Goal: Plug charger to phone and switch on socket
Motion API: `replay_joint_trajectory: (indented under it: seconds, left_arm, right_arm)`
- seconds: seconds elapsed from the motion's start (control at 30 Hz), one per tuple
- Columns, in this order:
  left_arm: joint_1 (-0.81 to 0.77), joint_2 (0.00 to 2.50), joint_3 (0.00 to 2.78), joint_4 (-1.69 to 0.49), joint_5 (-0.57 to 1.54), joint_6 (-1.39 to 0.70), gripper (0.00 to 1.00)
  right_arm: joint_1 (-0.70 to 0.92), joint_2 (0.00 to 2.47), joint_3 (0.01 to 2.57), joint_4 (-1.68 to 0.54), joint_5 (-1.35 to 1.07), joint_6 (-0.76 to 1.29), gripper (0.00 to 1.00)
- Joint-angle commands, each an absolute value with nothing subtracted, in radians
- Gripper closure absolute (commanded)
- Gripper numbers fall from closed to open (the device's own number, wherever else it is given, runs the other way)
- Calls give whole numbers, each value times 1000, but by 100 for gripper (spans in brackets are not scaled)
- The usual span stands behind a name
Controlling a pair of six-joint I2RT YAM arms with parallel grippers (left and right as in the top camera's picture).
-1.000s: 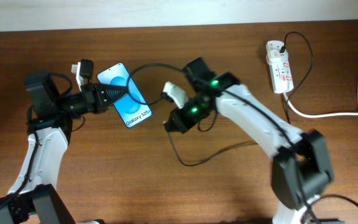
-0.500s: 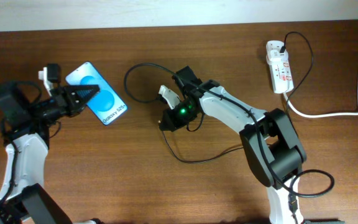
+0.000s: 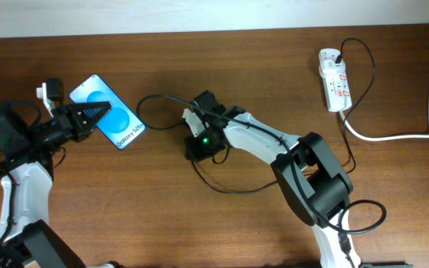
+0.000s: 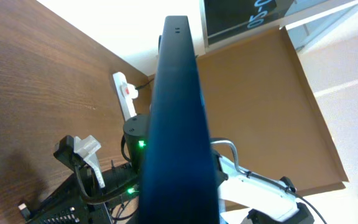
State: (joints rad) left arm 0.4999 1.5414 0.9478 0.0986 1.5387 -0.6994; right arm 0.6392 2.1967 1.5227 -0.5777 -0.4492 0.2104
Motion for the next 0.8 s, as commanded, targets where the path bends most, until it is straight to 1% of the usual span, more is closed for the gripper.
replay_joint_trajectory:
  seconds: [0.0, 0.1, 0.2, 0.33, 0.37, 0.4, 0.43, 0.47, 0.7, 0.77]
  left_arm:
    - [523, 1535, 950, 102, 1574, -695, 100]
    - [525, 1535, 950, 96, 1574, -695, 100]
    - [525, 1535, 950, 96, 1574, -695, 100]
    - [525, 1535, 950, 86, 1574, -695, 100]
    - [525, 1535, 950, 79, 1574, -695, 100]
    - [525, 1535, 950, 71, 1574, -695, 100]
    - [525, 1535, 950, 67, 1574, -695, 100]
    - [524, 1535, 950, 67, 1574, -695, 100]
    - [524, 1535, 950, 67, 1574, -695, 100]
    - [524, 1535, 950, 67, 1574, -695, 100]
  right_arm:
    - [660, 2265, 1519, -596, -377, 245, 81]
    - [660, 2280, 1519, -649, -377, 245, 80]
    - [660, 2281, 1510, -705, -373, 244, 77]
    - [660, 2281, 1501, -742, -372, 245, 78]
    - [660, 2281, 1496, -744, -372, 245, 76]
    - [660, 2281, 1489, -744, -368, 245, 67]
    - [660, 2281, 1482, -742, -362, 245, 63]
    - [660, 2281, 1472, -741, -353, 247, 62]
    - [661, 2283, 1456, -737, -320, 324, 67]
    - [661, 2289, 1456, -728, -300, 355, 75]
